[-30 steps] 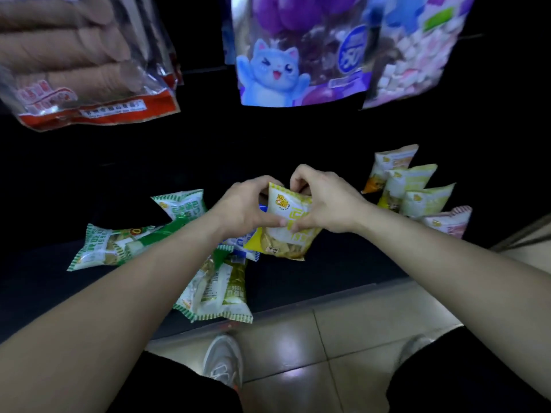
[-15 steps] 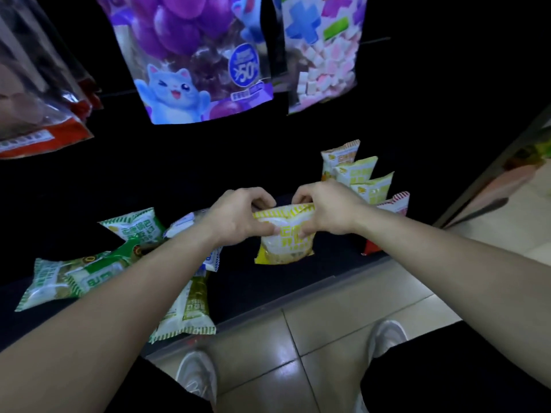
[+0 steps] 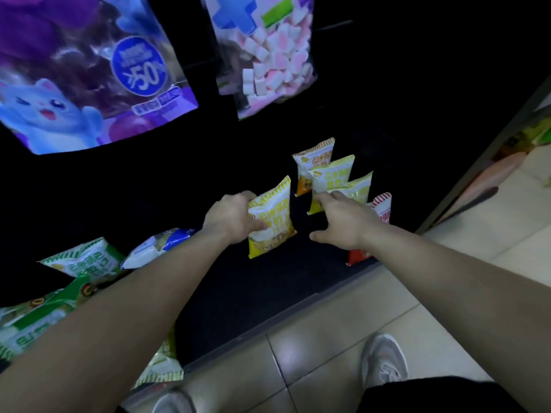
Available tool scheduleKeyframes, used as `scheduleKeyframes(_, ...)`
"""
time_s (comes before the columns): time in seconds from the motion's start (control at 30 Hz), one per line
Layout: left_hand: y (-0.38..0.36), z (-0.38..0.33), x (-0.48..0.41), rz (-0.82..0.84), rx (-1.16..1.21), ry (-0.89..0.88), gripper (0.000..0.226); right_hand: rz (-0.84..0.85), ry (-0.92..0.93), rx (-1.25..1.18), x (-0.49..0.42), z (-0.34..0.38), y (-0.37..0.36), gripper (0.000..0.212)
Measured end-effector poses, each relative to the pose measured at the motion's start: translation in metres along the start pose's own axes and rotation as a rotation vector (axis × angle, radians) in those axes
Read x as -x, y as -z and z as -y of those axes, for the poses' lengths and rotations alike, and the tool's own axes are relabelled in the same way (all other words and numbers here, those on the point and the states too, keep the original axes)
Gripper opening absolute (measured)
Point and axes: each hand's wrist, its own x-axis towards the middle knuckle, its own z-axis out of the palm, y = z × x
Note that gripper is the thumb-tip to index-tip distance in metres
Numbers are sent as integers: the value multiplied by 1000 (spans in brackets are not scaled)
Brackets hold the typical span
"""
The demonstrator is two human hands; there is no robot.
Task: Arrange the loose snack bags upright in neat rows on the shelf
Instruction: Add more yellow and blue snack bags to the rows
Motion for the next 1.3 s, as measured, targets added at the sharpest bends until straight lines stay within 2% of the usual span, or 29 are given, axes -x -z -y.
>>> scheduleKeyframes(0.2, -29, -4, -85, 2, -36, 113, 63, 108, -28, 23, -16, -15, -19, 85)
scheduleKeyframes(0.47, -65, 2, -154, -40, 52, 63, 69, 220, -39, 91, -28, -23, -44, 77)
scheduleKeyframes(0.63, -79, 0, -163, -198, -172, 28, 55, 258, -36, 117, -27, -25, -51, 72)
scheduleKeyframes(0.77, -85, -2, -163, -295, -360, 37, 58, 286, -40, 128, -26, -25, -54, 71)
scheduleKeyframes(0.9, -74, 0, -155, -235, -312, 19, 73, 271, -34, 142, -26, -18, -48, 69)
scheduleKeyframes(1.0, -49, 9, -128, -197, -247, -11, 76, 253, -16, 150, -27, -3, -39, 69)
scheduleKeyframes(1.13, -1, 30, -65, -1, -332, -56, 74, 209, 21, 136, -24, 21, -24, 70)
scheduleKeyframes(1.3, 59, 69, 35, 206, -365, 6, 69, 165, 82, 106, -9, 56, -8, 70)
